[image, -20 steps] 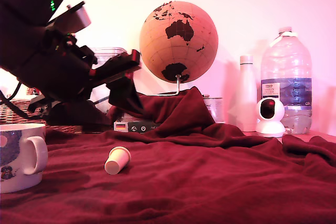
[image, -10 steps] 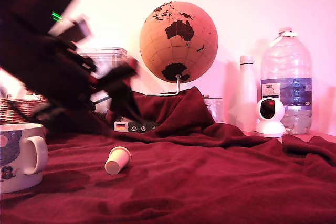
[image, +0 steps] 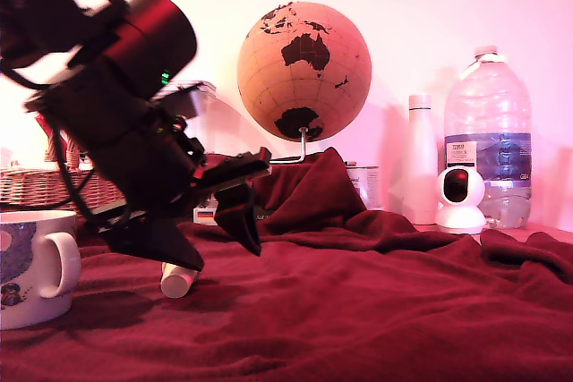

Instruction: Pick up the coffee capsules on the table and drop them inside the coffee cup

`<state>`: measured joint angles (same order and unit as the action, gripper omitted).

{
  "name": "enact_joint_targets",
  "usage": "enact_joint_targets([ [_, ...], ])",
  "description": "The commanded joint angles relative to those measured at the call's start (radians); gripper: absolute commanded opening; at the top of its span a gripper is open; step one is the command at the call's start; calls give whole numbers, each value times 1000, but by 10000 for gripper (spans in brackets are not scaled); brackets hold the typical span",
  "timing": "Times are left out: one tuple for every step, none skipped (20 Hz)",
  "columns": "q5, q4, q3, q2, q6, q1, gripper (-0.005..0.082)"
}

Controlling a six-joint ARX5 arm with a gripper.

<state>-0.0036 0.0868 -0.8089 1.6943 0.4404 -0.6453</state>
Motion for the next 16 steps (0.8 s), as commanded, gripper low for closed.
enact_joint_targets([
  [-1, -37, -29, 31, 4, 11, 581],
  [8, -51, -42, 33, -13, 13, 581],
  [17, -52, -48, 33, -20, 12, 581],
  [28, -52, -56, 28, -29, 12, 581],
  [35, -50, -64, 27, -30, 11, 581],
  [50, -46, -74, 27, -30, 9, 581],
  [55, -43, -81, 27, -30, 7, 581],
  [71, -39, -85, 26, -30, 5, 581],
  [78, -38, -89, 25, -31, 2, 581],
  [79, -38, -90, 17, -33, -3, 581],
  [79, -42, -90, 6, -46, -8, 581],
  [77, -52, -90, -8, -48, -13, 581],
  [69, -68, -90, -24, -48, -18, 581],
  [61, -87, -90, -40, -49, -21, 581],
  [34, -116, -90, -53, -49, -21, 581],
  [8, -139, -90, -63, -56, -21, 581],
])
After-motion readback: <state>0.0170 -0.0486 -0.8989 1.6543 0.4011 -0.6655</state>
